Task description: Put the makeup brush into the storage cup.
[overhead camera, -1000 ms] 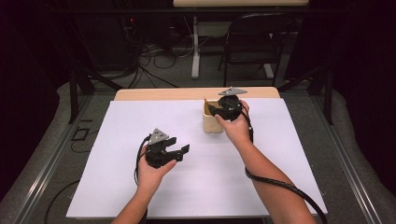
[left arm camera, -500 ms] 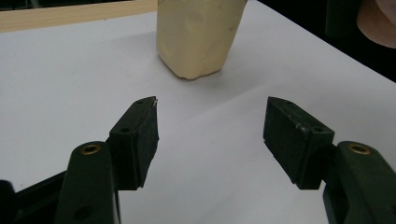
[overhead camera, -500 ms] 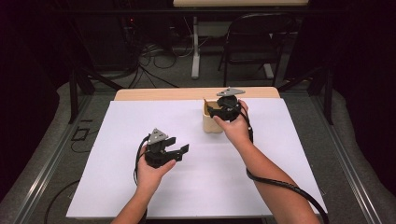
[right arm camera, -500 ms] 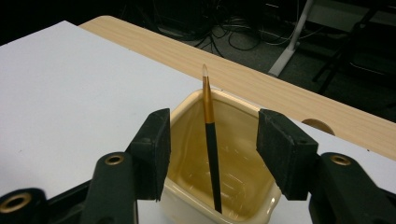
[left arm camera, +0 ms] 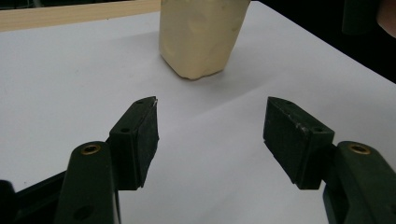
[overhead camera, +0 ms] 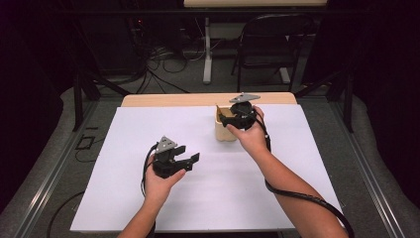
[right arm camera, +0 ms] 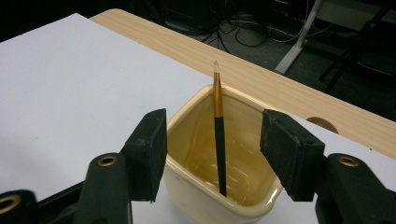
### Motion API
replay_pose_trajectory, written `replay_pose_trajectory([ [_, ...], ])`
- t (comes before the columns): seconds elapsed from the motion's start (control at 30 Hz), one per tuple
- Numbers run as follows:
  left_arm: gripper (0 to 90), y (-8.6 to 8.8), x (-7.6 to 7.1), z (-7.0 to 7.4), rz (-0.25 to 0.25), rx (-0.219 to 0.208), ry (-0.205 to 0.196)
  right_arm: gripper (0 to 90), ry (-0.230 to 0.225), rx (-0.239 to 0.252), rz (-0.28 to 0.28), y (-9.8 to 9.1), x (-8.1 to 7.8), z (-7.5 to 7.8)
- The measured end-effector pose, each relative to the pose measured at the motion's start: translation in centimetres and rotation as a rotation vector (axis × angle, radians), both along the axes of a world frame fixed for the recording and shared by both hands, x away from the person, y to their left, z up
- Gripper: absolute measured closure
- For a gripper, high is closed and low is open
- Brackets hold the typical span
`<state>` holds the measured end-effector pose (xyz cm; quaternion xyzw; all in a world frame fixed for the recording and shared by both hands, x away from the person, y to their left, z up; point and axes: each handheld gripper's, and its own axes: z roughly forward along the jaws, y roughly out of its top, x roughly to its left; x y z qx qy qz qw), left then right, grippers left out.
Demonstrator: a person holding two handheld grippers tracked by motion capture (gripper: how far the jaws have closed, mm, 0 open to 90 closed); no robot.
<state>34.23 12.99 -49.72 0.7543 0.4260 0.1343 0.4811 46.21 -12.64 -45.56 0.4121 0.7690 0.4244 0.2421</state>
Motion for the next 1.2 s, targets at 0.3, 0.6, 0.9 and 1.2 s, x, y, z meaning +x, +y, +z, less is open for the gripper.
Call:
replay_pose_trajectory([
  [0.3, 35.6, 0.1, 0.0, 0.0, 0.003, -0.004, 0.003, 40.8, 0.001, -0.004, 0.026, -0.4, -0.7, 0.3],
  [0.6, 35.7, 0.2, 0.0, 0.1, 0.006, -0.004, 0.003, 40.8, -0.009, 0.001, 0.050, -1.3, -1.9, 1.1],
  [0.9, 35.7, 0.2, 0.0, 0.0, 0.009, -0.002, 0.003, 40.8, -0.010, 0.010, 0.081, -2.4, -3.5, 1.4],
  [1.2, 35.7, 0.2, 0.1, 0.1, 0.008, -0.001, 0.001, 40.7, -0.007, 0.019, 0.096, -3.4, -4.8, 1.3],
])
